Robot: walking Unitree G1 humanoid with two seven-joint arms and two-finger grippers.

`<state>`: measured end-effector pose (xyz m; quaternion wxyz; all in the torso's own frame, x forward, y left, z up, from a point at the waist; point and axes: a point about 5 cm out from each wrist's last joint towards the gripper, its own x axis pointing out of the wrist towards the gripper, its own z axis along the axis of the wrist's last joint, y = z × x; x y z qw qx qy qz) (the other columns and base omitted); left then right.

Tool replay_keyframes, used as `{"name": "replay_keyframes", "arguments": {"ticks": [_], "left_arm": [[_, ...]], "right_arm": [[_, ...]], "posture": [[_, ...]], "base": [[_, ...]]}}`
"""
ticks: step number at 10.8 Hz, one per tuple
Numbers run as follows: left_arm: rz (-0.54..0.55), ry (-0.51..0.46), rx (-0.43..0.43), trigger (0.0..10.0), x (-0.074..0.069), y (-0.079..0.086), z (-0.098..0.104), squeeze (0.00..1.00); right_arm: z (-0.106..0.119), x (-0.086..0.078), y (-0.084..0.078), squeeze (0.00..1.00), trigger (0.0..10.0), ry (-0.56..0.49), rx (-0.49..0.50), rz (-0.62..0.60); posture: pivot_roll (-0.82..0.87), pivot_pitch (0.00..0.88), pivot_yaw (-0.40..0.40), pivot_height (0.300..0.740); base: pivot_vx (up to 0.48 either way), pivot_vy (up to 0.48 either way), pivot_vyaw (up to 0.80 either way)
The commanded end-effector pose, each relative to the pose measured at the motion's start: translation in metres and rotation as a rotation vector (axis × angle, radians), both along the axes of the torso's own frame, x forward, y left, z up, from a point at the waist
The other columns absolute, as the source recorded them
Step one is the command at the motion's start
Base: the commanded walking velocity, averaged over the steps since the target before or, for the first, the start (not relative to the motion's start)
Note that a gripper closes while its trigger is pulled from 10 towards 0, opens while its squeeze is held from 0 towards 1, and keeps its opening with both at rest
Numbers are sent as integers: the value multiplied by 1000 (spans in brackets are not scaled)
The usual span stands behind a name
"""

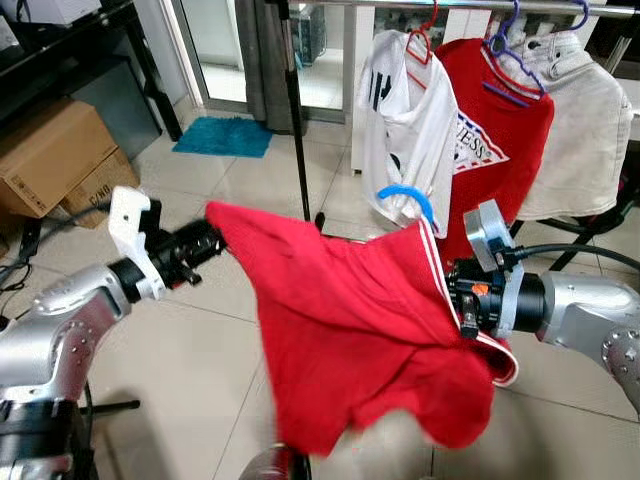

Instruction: Hang hanger

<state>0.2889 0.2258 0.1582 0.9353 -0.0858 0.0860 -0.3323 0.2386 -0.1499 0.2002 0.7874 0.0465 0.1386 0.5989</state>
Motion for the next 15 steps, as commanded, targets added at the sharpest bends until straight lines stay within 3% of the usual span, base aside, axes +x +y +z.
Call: {"name": "replay_keyframes", "arguments": {"ticks": [1, 5, 11, 13, 15], "left_arm": [[-9, 0, -36, 0, 5, 2, 4, 0], [-28, 6, -206, 0, 18, 1, 7, 0], [83, -17, -241, 0, 26, 11, 3, 0], [292, -29, -228, 0, 33, 32, -1, 0], [530, -3, -205, 0, 38, 57, -8, 0]], "right_arm": [[16, -4, 2, 0, 10000, -52, 33, 45], [18, -8, 3, 0, 10000, -57, 36, 55], [13, -6, 0, 0, 10000, -45, 5, 10], [9, -2, -2, 0, 10000, -6, 0, -28], [12, 2, -2, 0, 10000, 29, 59, -74]], "posture": [[-116, 64, 94, 740], [-129, 66, 112, 740], [-125, 70, 118, 740], [-127, 70, 119, 740], [-128, 68, 117, 740]], "base": [[0, 0, 0], [0, 0, 0], [0, 0, 0], [0, 0, 0], [0, 0, 0]]}}
